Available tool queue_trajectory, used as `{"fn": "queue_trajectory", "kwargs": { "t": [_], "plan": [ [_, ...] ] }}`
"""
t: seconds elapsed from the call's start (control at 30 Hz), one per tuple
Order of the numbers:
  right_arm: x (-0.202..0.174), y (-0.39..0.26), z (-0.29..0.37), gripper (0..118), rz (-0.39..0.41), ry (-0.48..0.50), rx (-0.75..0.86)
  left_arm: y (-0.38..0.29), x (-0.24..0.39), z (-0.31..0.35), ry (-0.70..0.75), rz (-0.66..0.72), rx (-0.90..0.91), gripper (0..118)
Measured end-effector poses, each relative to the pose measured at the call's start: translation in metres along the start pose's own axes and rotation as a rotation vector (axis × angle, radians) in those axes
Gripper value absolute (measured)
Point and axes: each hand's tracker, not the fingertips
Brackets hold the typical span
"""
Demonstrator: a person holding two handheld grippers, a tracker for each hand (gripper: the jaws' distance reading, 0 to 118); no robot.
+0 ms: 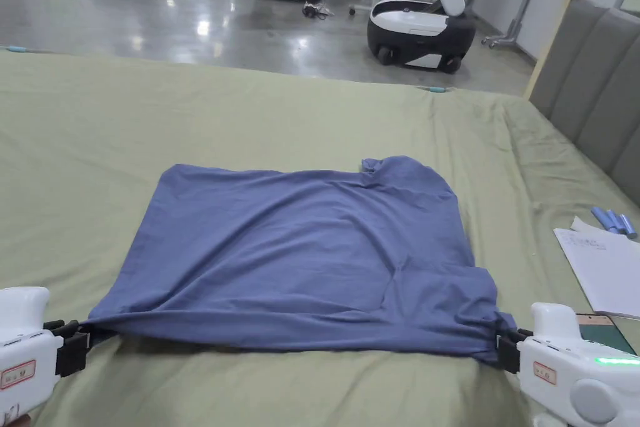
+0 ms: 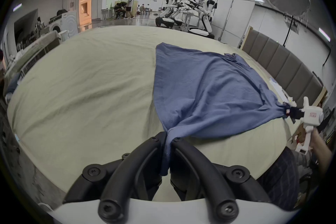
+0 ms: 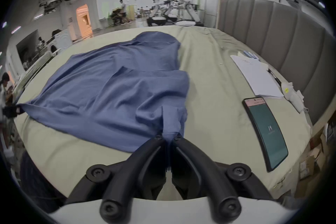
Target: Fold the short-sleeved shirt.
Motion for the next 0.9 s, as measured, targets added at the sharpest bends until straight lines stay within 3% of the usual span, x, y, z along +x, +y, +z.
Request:
{"fn": "queue_trajectory", "kwargs": {
  "t": [0.03,0.17,0.33,0.43,0.53,0.7,0.83,0.87,0.9],
  "plan": [
    [0.002,0.003,0.007,4,-0.037,0.049,-0.005,0.002,0.001,0.005,-0.005,-0.003,0.000,5],
    [-0.001,0.031,0.040,4,0.027,0.022,0.049,0.026,0.005,0.019,-0.024,-0.006,0.021,5],
    [0.000,0.096,0.041,4,0.026,0.037,0.089,0.086,0.012,0.003,-0.008,-0.046,0.054,5],
    [-0.008,0.139,0.012,4,0.082,0.005,0.060,0.130,0.014,-0.036,0.022,-0.069,0.004,5],
    [-0.013,0.177,-0.034,4,0.073,-0.017,0.007,0.164,0.012,-0.090,0.036,-0.038,-0.085,5],
    [-0.034,0.186,-0.101,4,0.068,-0.094,-0.119,0.180,0.003,-0.170,0.087,0.033,-0.273,5],
    [-0.029,0.175,-0.128,4,0.103,-0.106,-0.144,0.174,0.003,-0.176,0.093,0.007,-0.277,5],
    [-0.026,0.172,-0.123,7,0.107,-0.087,-0.104,0.171,0.003,-0.170,0.064,0.021,-0.254,7],
    [-0.023,0.169,-0.118,24,0.089,-0.052,-0.065,0.168,0.002,-0.160,0.057,0.026,-0.204,19]
  ]
}}
